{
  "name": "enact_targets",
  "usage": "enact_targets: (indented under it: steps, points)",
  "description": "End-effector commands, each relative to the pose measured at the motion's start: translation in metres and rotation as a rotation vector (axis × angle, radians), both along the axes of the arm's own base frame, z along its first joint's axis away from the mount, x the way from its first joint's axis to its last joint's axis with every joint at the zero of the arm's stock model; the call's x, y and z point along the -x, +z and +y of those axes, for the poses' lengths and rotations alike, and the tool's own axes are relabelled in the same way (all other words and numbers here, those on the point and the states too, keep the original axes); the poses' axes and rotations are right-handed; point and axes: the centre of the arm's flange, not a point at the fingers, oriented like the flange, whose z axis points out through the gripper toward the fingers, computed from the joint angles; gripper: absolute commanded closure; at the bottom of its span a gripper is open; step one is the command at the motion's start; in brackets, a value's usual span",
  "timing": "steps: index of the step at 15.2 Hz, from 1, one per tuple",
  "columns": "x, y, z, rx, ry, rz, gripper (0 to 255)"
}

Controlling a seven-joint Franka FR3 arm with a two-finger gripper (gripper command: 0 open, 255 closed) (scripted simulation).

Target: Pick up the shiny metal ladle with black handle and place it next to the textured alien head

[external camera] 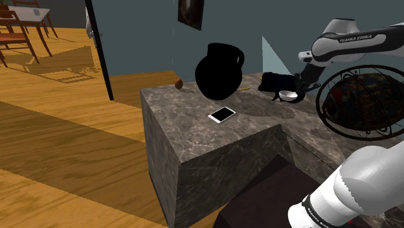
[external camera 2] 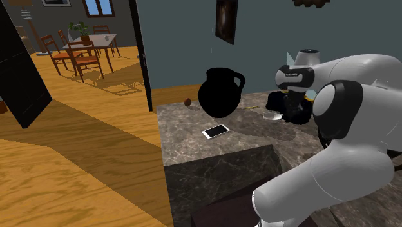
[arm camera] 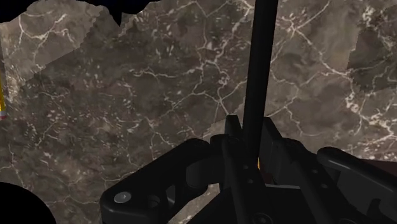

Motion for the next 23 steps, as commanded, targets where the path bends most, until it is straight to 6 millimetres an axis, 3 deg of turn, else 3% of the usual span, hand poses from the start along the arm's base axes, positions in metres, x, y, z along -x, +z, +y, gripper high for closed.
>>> enact_targets:
  steps: [1,23]
  points:
    - [0.000,-0.011,0.000,0.000,0.000,-0.001,255]
    - [0.000,-0.127,0.000,0.000,0.000,-0.001,255]
